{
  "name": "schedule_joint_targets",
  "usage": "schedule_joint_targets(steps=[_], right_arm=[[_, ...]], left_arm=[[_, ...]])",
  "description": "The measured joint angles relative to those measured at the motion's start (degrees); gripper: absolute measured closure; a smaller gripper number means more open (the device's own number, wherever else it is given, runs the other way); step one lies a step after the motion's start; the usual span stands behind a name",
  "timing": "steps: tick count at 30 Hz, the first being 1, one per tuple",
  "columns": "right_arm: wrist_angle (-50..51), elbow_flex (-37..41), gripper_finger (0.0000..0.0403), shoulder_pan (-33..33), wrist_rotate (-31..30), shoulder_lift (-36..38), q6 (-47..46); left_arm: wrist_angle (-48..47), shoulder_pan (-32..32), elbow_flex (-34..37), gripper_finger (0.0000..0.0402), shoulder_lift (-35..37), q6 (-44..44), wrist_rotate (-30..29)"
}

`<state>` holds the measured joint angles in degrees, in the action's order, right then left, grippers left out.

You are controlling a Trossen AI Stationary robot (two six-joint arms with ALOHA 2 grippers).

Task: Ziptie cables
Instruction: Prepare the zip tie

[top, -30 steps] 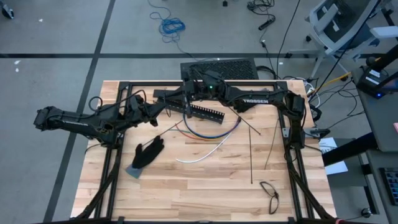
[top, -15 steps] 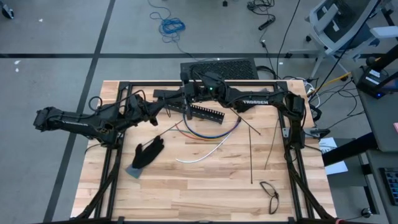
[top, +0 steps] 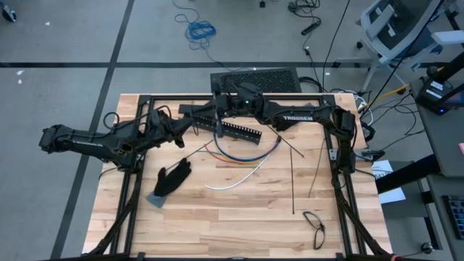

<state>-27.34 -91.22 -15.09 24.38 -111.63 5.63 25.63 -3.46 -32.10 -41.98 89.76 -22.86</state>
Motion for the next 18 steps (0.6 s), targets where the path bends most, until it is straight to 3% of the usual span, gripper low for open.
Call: schedule_joint_targets(steps=[18], right_arm=[[1.9,0.0,0.0403,1.3,-0.4,0.4,2.8]], left_arm=[[-1.1,0.0,0.0,0.0401,0.0,1.5,-1.2]])
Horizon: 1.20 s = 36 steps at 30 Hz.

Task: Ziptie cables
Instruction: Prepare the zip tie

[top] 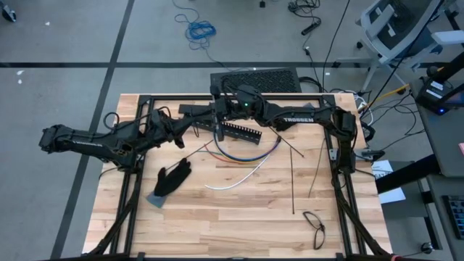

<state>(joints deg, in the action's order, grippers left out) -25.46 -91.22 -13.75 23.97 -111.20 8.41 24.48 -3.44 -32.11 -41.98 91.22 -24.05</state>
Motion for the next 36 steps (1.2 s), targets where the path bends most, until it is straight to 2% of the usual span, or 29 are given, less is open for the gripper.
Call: schedule_joint_targets(steps=[13,28,36], right_arm=[[0.1,0.0,0.0403,0.0,0.0,0.0,-0.4],[0.0,0.0,0.0403,0.0,0.5,0.1,-0.4],[0.0,0.0,0.0403,0.0,0.4,0.1,-0.4]], left_arm=[[-0.2,0.0,0.0,0.0396,0.0,-0.6,-1.4],[1.0,0.0,0.0,0.0253,0.0,-2.0,-1.3],[2.4,0.0,0.0,0.0221,0.0,-2.1,0.2]])
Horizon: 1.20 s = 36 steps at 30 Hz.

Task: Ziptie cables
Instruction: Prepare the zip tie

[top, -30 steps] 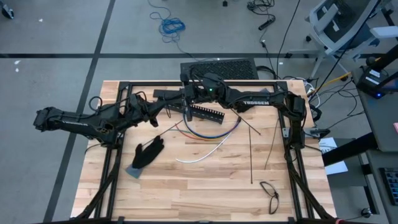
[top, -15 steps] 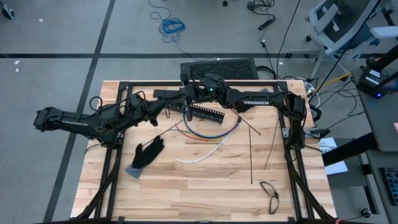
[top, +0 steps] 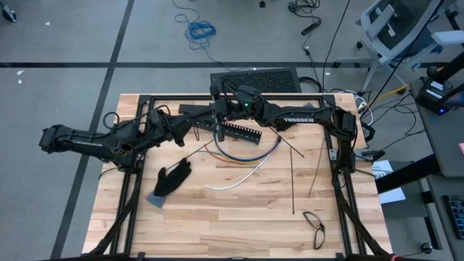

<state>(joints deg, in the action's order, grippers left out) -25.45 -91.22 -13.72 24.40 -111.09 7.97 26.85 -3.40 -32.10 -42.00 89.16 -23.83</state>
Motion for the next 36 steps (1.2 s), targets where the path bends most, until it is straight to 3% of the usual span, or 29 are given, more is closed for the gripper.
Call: schedule_joint_targets(steps=[8,13,20,28,36], right_arm=[[0.9,-0.1,0.0403,-0.2,-0.1,0.1,0.1],[2.4,-0.1,0.0403,-0.2,-0.3,0.1,0.2],[2.3,-0.1,0.0403,-0.3,-0.3,0.1,0.2],[2.2,0.0,0.0403,-0.3,-0.3,0.1,0.2],[2.2,0.0,0.0403,-0.7,0.0,0.0,0.2]], left_arm=[[9.0,0.0,0.0,0.0218,0.0,-5.6,3.4],[8.5,0.0,-0.3,0.0218,0.4,-5.9,5.2],[-0.1,0.0,-0.4,0.0218,0.1,-5.5,8.0],[-5.5,0.0,-0.4,0.0218,-0.1,-8.7,7.3],[-13.4,0.0,-0.4,0.0218,7.9,-12.0,1.3]])
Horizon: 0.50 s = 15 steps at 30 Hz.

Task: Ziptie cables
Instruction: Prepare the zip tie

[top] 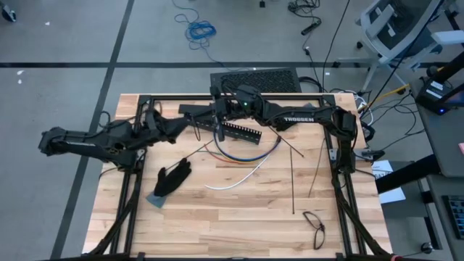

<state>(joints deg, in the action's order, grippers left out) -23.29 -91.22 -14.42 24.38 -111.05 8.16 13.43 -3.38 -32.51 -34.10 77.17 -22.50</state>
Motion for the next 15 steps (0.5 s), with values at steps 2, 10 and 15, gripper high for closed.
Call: schedule_joint_targets(steps=[2,10,15], right_arm=[[0.0,0.0,0.0403,-0.2,0.0,0.0,-0.1],[0.5,0.0,0.0403,-0.2,1.3,-0.1,-0.7],[0.5,0.0,0.0403,0.6,1.3,-0.1,-3.6]], left_arm=[[-1.4,0.0,0.0,0.0218,2.2,-1.5,-1.1],[-7.3,0.2,0.0,0.0218,7.4,-1.9,-5.0],[-8.3,2.1,0.0,0.0218,6.0,-5.3,-4.1]])
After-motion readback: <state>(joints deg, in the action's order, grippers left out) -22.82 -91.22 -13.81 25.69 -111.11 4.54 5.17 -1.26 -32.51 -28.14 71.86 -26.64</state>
